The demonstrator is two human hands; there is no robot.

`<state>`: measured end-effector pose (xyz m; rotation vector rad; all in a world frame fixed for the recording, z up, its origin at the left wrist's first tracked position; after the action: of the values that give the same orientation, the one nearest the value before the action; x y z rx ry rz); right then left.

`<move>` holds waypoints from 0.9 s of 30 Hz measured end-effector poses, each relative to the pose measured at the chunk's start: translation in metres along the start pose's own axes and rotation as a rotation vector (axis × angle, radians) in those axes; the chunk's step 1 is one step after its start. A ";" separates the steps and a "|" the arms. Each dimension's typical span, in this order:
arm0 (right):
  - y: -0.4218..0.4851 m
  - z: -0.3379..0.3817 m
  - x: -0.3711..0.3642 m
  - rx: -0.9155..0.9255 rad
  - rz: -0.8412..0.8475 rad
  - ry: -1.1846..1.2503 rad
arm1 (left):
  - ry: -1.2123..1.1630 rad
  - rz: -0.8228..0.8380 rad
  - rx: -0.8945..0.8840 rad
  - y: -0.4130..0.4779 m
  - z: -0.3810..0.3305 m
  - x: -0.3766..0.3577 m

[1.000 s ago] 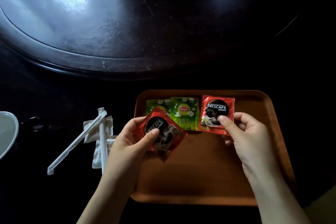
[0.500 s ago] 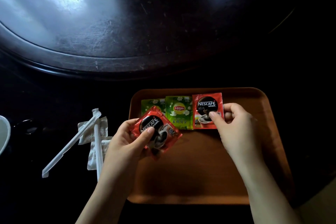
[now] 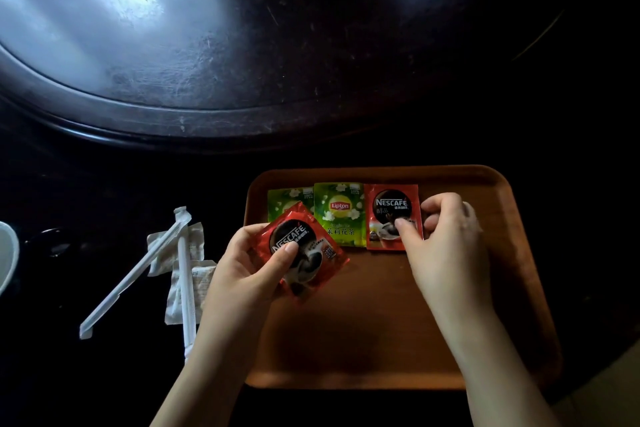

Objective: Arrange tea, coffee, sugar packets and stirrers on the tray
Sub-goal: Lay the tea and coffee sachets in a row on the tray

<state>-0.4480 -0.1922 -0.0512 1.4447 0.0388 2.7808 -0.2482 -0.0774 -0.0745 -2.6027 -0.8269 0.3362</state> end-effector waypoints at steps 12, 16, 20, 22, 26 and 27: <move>-0.018 0.022 0.001 0.017 0.396 0.684 | 0.090 0.222 -0.092 -0.007 -0.023 -0.062; -0.013 0.001 0.012 -0.152 0.284 0.841 | 0.006 0.305 -0.005 -0.010 -0.017 -0.083; -0.013 -0.005 0.022 -0.110 0.262 0.780 | 0.026 0.292 -0.001 -0.011 -0.011 -0.093; -0.010 -0.015 0.030 -0.105 0.185 0.743 | 0.109 0.255 -0.067 -0.010 -0.011 -0.093; 0.002 -0.061 0.053 -0.268 -0.065 0.713 | 0.796 0.016 -0.686 -0.012 -0.040 -0.091; 0.005 -0.067 0.054 -0.277 -0.067 0.672 | 0.888 0.003 -0.757 -0.012 -0.040 -0.095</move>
<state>-0.5333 -0.1970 -0.0454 0.4098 -0.2736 2.9182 -0.3169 -0.1364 -0.0227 -2.8964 -0.6685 -1.2764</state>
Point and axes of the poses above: each hand's wrist, its own y-axis towards the middle knuckle, its own x-axis out of the back of the hand, z = x × y, the point moved 8 cm from there along y, towards the middle knuckle, and after that the axes turned 3 degrees about -y, right-handed, at the moved point
